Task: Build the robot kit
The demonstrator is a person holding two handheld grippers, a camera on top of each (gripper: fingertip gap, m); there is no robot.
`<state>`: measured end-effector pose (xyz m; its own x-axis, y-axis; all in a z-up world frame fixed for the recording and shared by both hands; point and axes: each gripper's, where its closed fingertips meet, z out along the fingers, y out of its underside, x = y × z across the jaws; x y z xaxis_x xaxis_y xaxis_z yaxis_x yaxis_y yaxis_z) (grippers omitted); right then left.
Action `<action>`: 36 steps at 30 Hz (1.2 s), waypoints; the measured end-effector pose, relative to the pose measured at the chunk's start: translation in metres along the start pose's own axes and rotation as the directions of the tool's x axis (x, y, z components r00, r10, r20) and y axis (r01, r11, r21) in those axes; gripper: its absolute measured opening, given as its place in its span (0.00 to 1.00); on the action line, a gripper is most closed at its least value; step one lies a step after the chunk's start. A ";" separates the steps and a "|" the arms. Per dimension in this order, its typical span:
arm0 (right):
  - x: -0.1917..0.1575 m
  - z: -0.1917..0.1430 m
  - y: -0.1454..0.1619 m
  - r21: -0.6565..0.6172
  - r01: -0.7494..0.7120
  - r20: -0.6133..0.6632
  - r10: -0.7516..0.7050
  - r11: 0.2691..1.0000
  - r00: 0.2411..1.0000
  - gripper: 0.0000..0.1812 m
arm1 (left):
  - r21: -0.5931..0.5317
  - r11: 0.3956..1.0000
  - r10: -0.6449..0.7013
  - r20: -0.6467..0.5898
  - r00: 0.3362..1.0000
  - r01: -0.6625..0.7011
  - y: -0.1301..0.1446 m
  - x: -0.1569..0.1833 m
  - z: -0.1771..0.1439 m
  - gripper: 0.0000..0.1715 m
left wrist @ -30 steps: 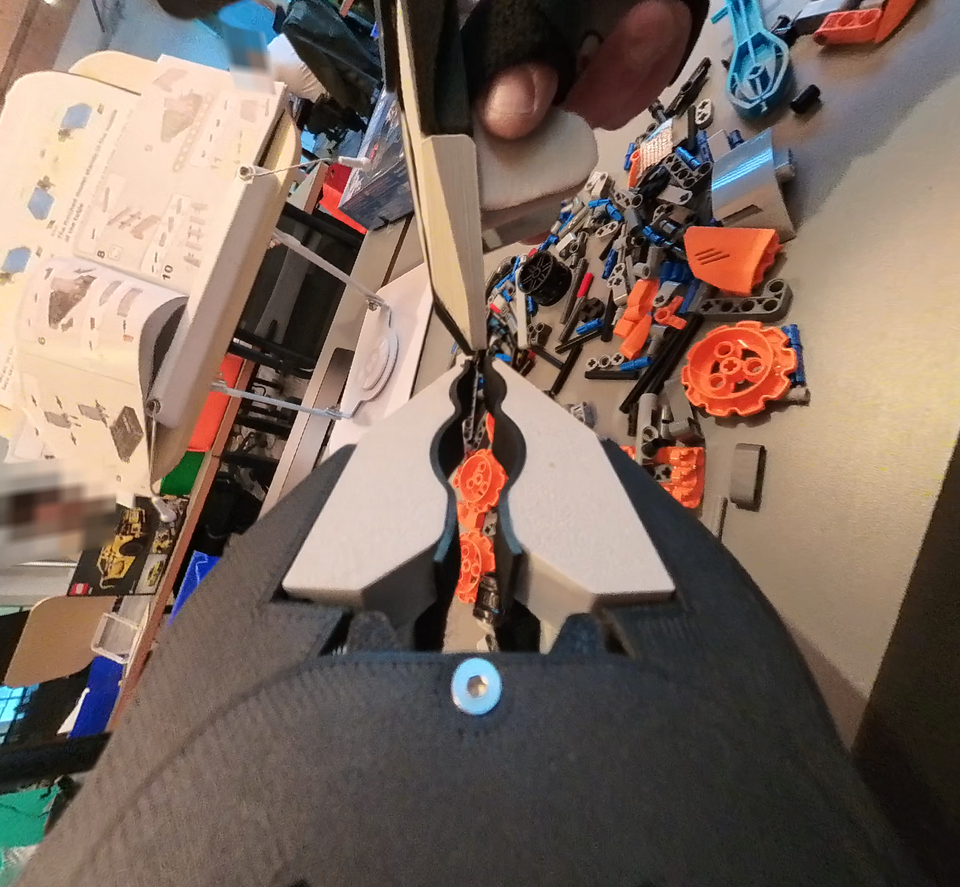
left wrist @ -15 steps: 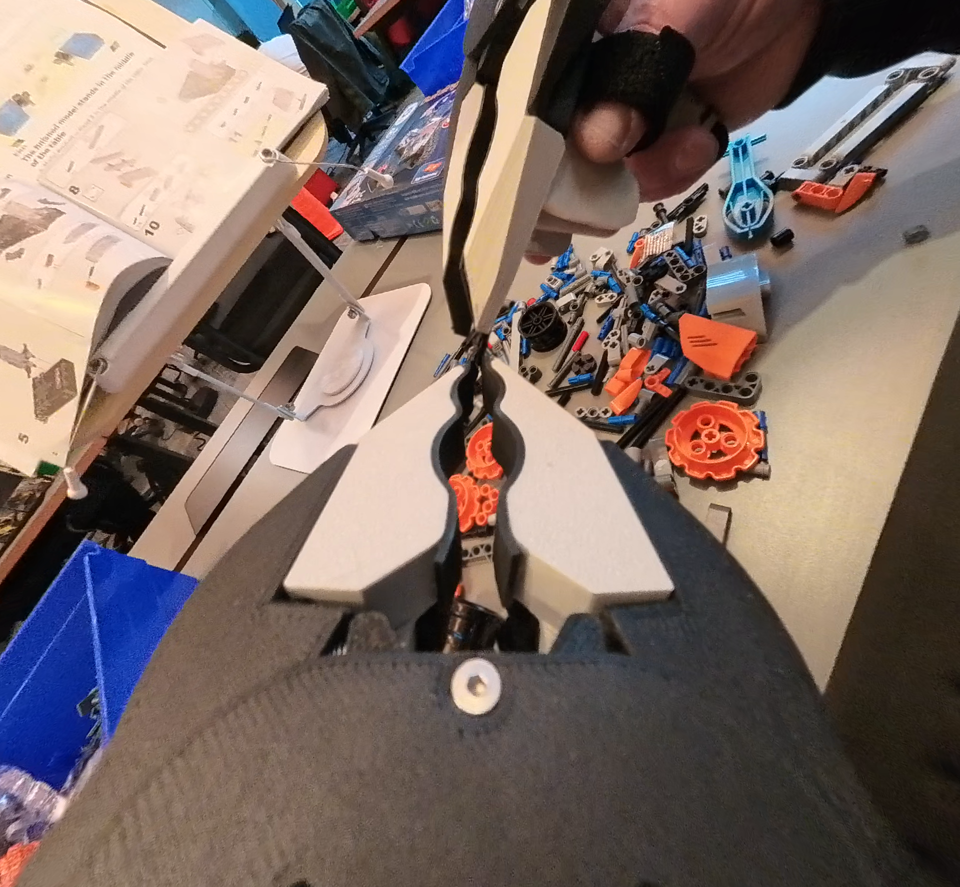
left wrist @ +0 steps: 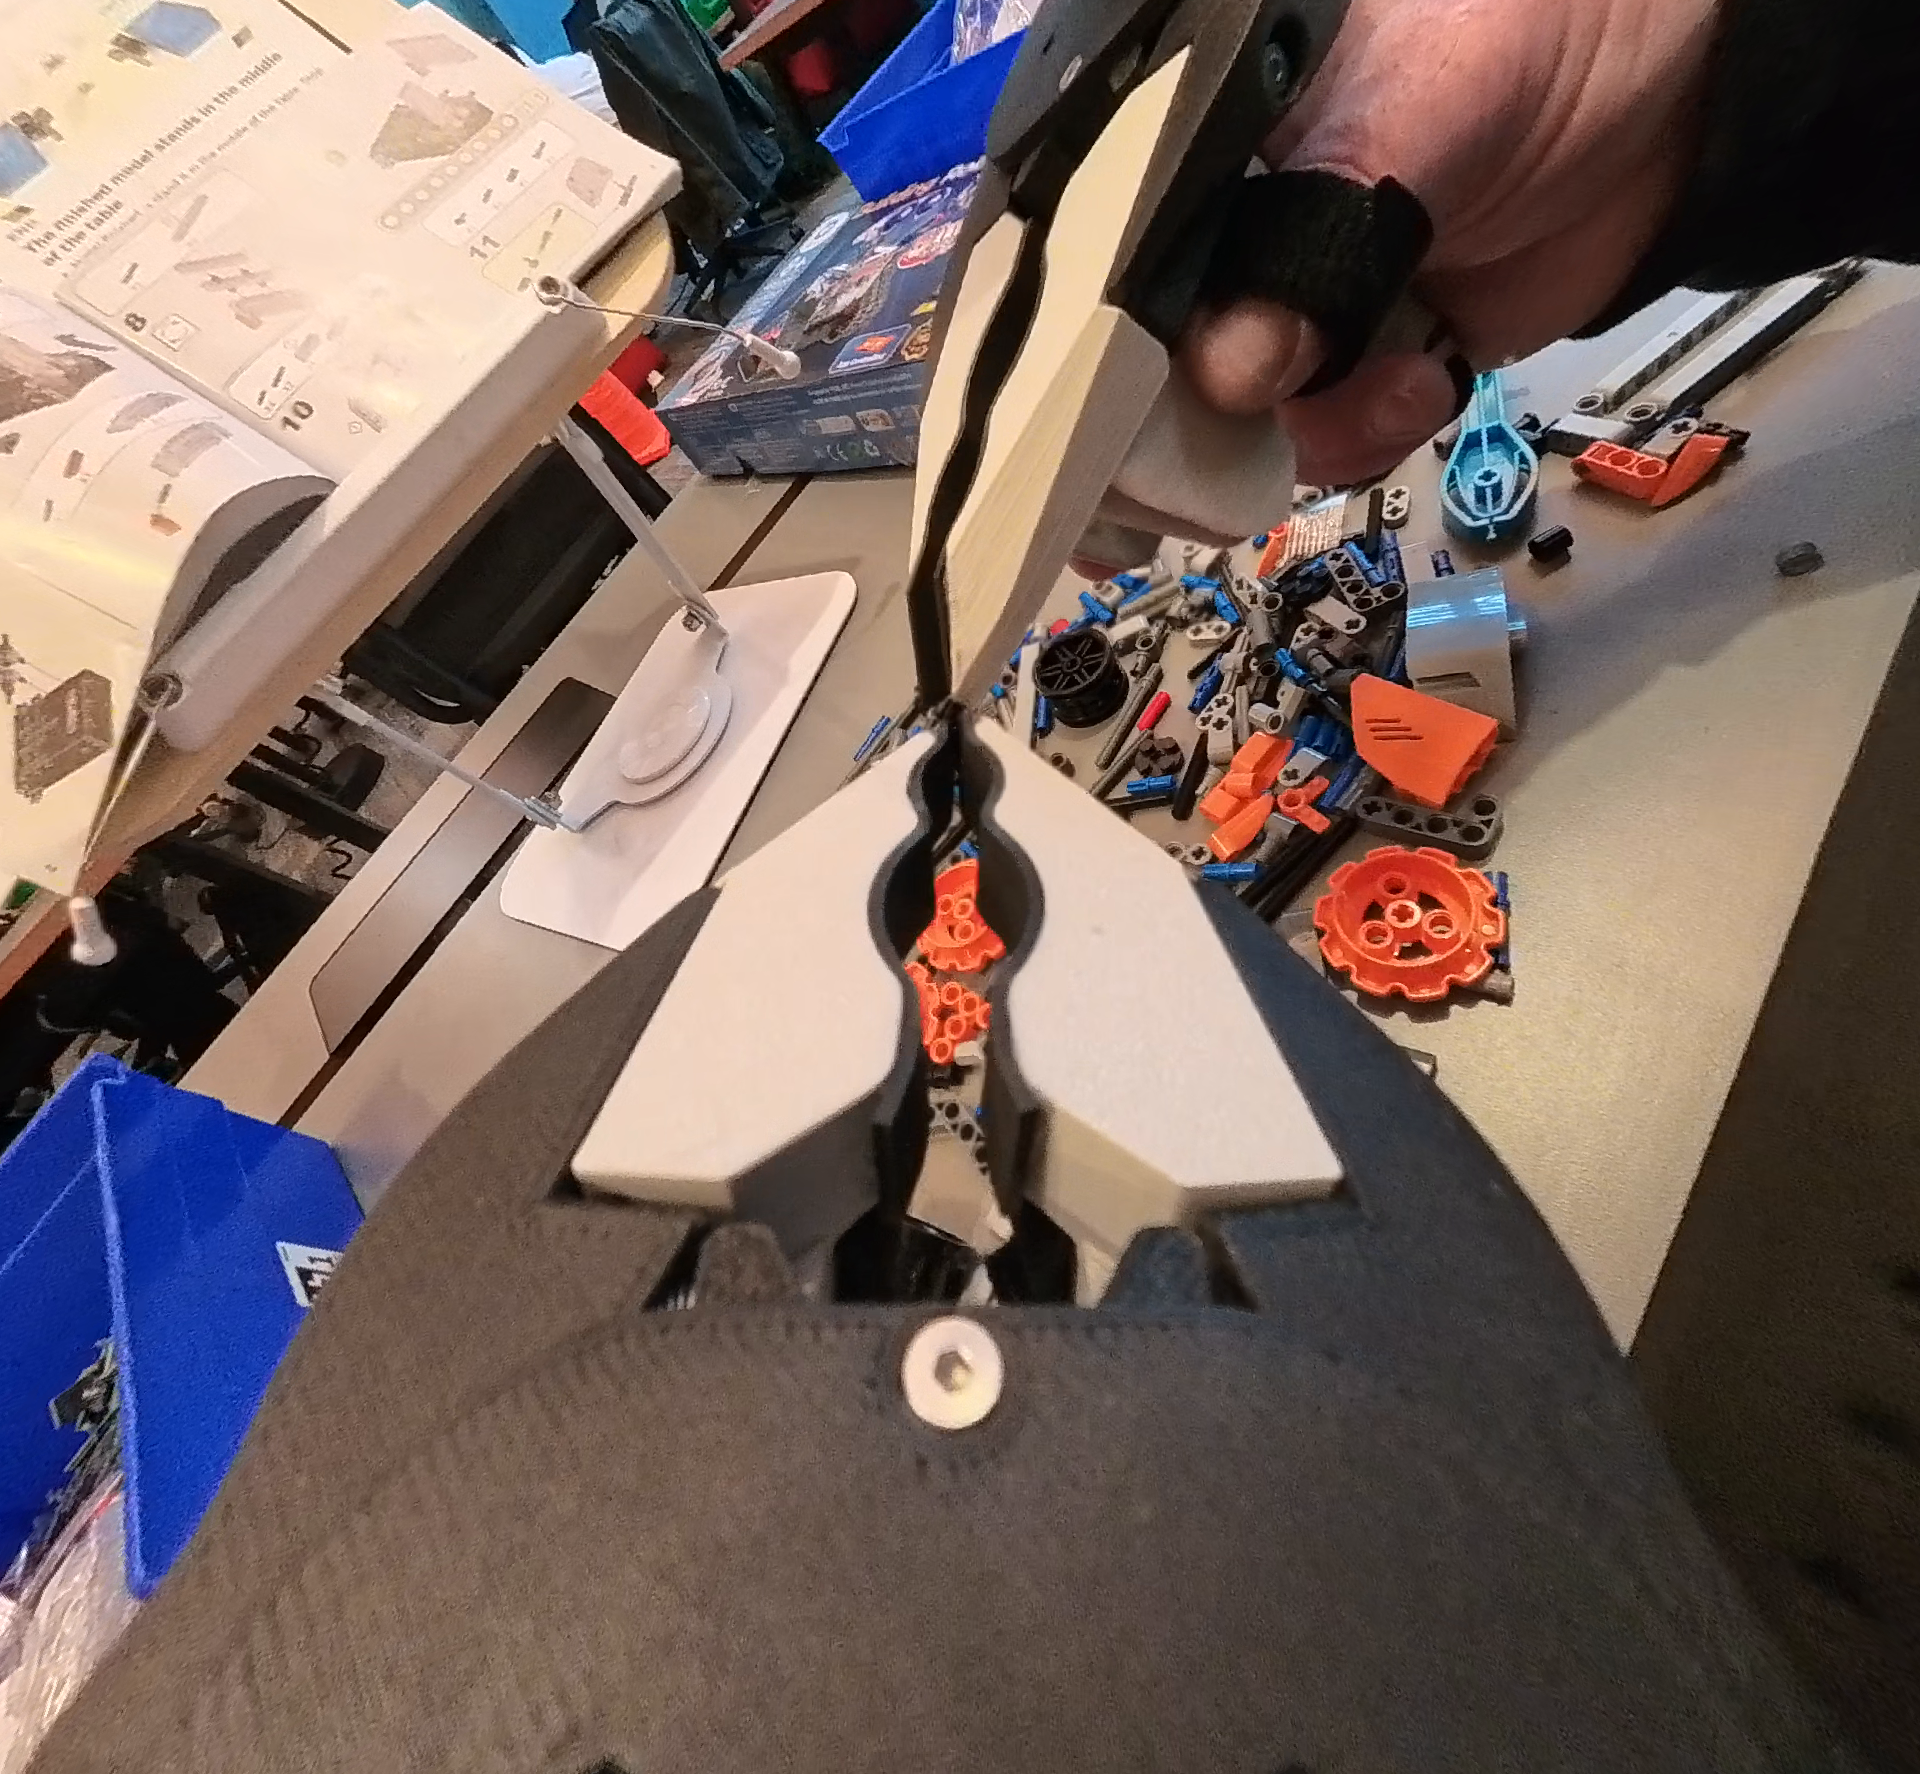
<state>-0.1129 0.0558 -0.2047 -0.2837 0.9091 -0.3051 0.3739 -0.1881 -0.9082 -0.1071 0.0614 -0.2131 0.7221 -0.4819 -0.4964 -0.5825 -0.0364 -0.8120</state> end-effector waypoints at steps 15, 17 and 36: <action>-0.003 -0.006 0.005 -0.038 -0.049 0.049 0.050 0.998 0.998 0.01 | 0.009 0.983 0.180 0.078 0.981 -0.181 -0.005 -0.001 -0.002 0.09; -0.005 -0.005 0.007 -0.054 -0.059 0.065 0.063 0.997 0.996 0.01 | 0.000 0.967 0.254 0.073 0.964 -0.255 -0.006 0.006 0.000 0.11; -0.008 -0.013 -0.001 0.025 -0.152 0.124 0.148 0.988 0.981 0.03 | -0.013 0.953 0.301 0.124 0.945 -0.302 -0.013 0.006 -0.003 0.01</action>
<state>-0.0997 0.0530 -0.1976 -0.3326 0.8182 -0.4689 0.3901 -0.3334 -0.8583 -0.0965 0.0561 -0.2039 0.5533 -0.3579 -0.7522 -0.7783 0.0996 -0.6199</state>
